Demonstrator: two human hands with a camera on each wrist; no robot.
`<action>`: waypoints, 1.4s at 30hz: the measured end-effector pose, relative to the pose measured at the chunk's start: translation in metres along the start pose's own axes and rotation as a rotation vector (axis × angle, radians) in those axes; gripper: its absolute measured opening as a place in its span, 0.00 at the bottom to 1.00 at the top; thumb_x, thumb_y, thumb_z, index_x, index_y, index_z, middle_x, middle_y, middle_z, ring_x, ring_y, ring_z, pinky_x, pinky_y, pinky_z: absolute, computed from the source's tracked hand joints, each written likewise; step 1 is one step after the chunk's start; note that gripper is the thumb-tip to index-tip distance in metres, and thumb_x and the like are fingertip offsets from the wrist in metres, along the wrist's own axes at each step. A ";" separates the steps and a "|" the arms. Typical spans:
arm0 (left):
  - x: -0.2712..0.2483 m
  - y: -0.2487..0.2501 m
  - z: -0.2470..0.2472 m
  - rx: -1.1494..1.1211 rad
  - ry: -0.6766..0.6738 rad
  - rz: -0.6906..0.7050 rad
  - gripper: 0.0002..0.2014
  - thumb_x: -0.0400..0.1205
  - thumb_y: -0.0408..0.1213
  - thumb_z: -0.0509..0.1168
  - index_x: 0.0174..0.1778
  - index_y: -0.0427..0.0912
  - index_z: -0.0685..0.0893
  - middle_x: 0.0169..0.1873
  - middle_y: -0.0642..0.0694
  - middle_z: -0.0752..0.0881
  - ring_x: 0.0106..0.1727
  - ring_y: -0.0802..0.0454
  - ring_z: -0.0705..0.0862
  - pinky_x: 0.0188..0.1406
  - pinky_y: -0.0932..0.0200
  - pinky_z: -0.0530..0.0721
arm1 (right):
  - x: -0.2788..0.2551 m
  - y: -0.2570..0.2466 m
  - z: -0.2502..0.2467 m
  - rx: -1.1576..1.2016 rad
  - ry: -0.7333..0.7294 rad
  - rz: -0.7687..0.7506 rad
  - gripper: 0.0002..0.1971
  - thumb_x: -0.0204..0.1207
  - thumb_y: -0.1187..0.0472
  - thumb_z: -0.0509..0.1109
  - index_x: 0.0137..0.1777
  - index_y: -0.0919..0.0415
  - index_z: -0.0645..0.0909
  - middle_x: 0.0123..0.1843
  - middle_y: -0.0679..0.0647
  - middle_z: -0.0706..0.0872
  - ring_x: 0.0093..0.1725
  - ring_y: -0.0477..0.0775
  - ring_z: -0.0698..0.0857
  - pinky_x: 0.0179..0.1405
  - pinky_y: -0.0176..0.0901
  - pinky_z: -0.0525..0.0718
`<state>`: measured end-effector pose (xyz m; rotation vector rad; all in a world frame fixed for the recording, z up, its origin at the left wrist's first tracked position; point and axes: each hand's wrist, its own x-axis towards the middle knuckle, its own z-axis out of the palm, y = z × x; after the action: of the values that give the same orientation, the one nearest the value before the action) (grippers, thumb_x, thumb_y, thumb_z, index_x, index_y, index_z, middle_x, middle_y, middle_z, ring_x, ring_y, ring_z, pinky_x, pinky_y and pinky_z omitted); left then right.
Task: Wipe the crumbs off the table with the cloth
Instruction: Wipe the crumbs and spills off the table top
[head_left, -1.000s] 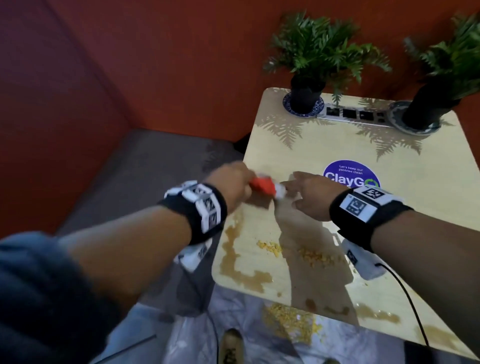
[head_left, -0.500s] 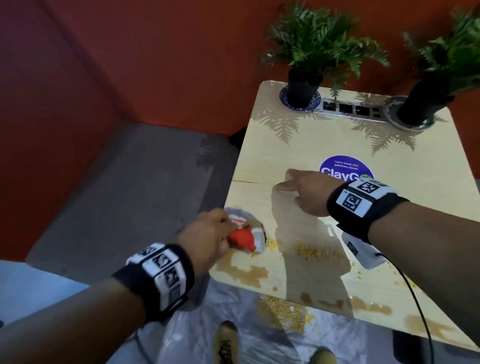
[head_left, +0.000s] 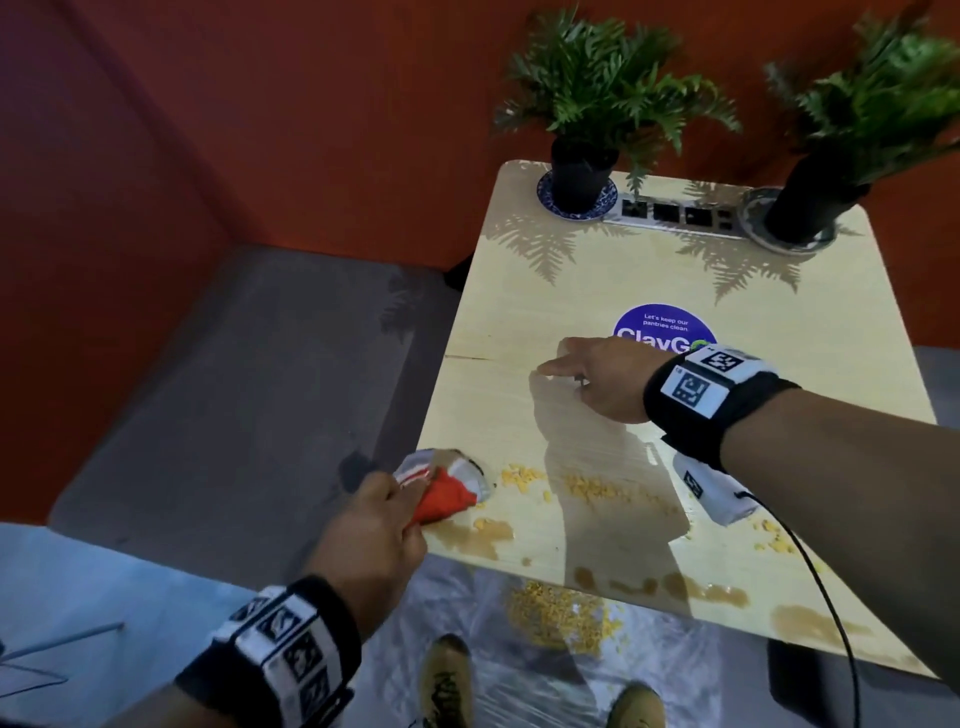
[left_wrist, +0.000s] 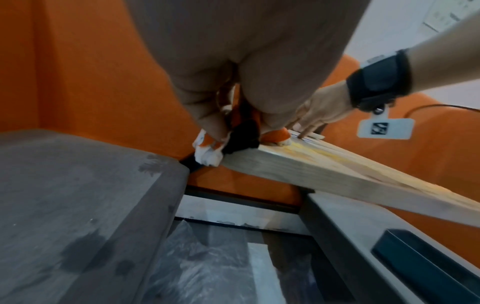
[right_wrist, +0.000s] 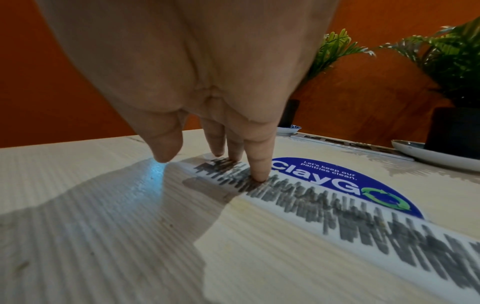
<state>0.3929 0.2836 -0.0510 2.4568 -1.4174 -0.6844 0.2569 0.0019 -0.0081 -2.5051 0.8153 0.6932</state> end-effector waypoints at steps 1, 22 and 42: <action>-0.007 0.004 0.003 -0.058 -0.023 -0.011 0.21 0.79 0.36 0.64 0.69 0.55 0.78 0.48 0.50 0.78 0.39 0.48 0.81 0.39 0.56 0.79 | 0.000 0.000 0.000 -0.004 -0.002 0.000 0.28 0.84 0.65 0.56 0.80 0.38 0.68 0.83 0.45 0.65 0.77 0.58 0.72 0.72 0.51 0.74; 0.027 0.062 0.014 0.114 -0.120 0.193 0.21 0.76 0.35 0.63 0.65 0.51 0.82 0.52 0.41 0.78 0.50 0.37 0.81 0.43 0.49 0.80 | -0.062 -0.048 0.039 -0.042 -0.079 -0.157 0.30 0.78 0.72 0.62 0.77 0.45 0.74 0.72 0.50 0.82 0.69 0.58 0.79 0.57 0.46 0.78; 0.025 0.076 0.021 0.039 -0.179 0.202 0.24 0.76 0.34 0.65 0.69 0.55 0.80 0.59 0.41 0.78 0.57 0.37 0.81 0.58 0.48 0.80 | -0.067 0.017 0.038 0.004 0.010 0.063 0.41 0.75 0.78 0.52 0.81 0.36 0.66 0.86 0.47 0.66 0.82 0.57 0.69 0.75 0.52 0.76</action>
<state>0.3357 0.2239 -0.0447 2.2851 -1.7312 -0.8550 0.1864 0.0375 -0.0035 -2.4912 0.9012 0.6992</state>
